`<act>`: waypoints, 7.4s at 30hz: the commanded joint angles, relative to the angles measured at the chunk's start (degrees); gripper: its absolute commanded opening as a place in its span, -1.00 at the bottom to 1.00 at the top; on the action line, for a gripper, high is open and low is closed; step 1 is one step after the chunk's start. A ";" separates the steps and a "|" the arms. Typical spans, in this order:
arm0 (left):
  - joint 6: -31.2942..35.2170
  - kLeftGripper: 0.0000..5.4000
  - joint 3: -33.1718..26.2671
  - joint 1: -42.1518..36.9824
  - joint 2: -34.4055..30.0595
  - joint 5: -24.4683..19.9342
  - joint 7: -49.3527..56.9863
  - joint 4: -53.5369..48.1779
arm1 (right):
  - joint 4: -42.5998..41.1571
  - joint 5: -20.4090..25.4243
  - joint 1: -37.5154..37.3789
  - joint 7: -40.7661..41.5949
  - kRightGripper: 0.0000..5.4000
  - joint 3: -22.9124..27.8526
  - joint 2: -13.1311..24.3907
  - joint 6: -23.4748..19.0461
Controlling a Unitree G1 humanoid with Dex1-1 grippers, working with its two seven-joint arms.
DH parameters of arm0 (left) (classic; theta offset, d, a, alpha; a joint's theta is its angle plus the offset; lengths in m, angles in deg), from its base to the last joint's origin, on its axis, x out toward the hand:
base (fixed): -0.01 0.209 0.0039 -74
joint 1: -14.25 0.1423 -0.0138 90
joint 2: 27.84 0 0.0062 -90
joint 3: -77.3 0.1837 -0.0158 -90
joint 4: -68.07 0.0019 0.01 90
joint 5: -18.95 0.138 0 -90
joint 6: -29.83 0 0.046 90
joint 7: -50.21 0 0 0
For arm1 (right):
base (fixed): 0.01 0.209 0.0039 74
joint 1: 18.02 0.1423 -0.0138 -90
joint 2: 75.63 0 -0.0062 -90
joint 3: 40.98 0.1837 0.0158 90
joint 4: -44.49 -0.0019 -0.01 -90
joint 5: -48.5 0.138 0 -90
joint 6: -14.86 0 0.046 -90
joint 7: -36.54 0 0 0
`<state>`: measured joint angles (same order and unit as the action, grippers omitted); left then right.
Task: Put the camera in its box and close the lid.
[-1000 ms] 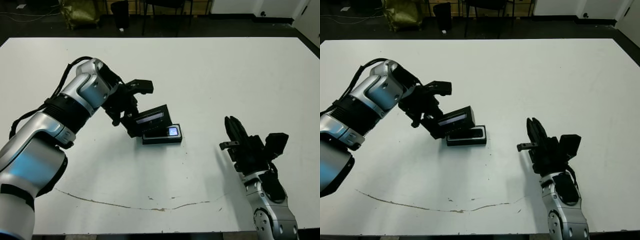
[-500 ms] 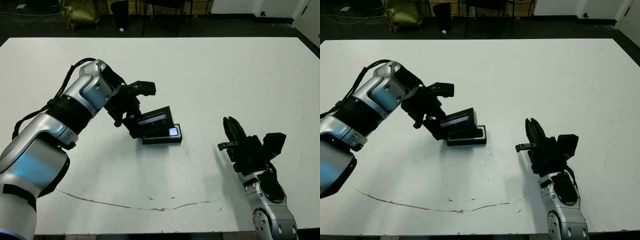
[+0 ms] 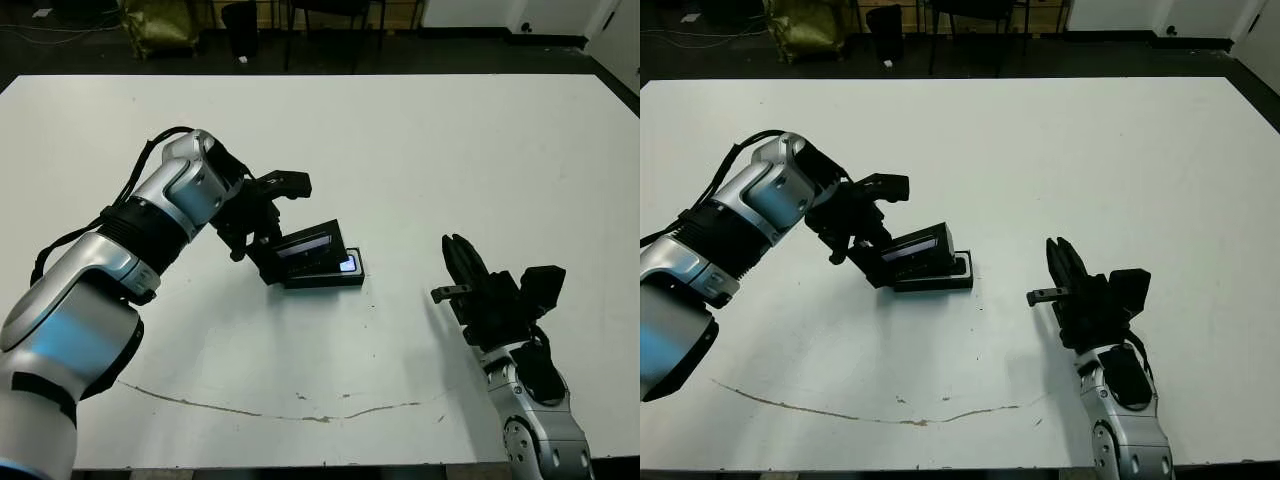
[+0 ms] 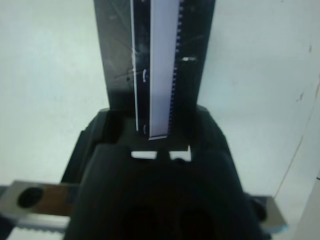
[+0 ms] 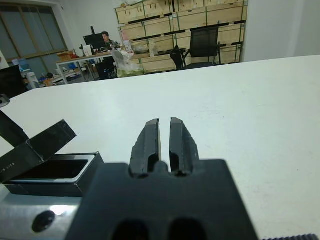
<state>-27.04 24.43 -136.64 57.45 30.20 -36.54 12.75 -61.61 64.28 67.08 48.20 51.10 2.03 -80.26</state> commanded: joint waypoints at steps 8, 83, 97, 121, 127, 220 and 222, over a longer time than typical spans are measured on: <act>1.51 -0.23 1.06 2.53 0.99 0.86 1.26 -1.44 | 0.22 -0.61 -0.67 -0.76 -1.00 -0.13 0.01 -0.78; -6.72 -0.23 1.97 -1.17 17.52 7.88 7.81 12.22 | -2.22 2.28 -2.14 -2.06 -1.00 1.63 -0.89 -2.50; -6.83 0.98 1.77 1.21 17.24 7.28 8.32 7.64 | -1.95 2.20 -2.29 -1.54 -1.00 1.54 -1.16 -2.10; -26.41 0.99 -2.64 2.96 16.30 4.99 15.51 11.30 | -2.46 1.92 -2.90 -1.93 -1.00 1.26 -0.97 -2.89; -30.60 0.99 -4.12 2.67 16.40 5.67 20.07 17.39 | -1.82 2.02 -3.03 -1.45 -1.00 1.41 -1.03 -1.93; -24.89 0.99 -32.58 29.69 19.46 -21.75 38.80 9.88 | 0.26 2.45 -3.06 0.43 -1.00 1.74 -0.87 0.44; -24.42 0.99 -32.58 29.55 19.81 -21.60 40.21 10.60 | 0.64 2.03 -3.01 0.52 -1.00 1.70 -0.77 1.10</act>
<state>-54.80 -8.72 -111.42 77.83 6.64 1.08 18.93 -62.00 66.69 64.45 48.49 52.58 0.96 -79.35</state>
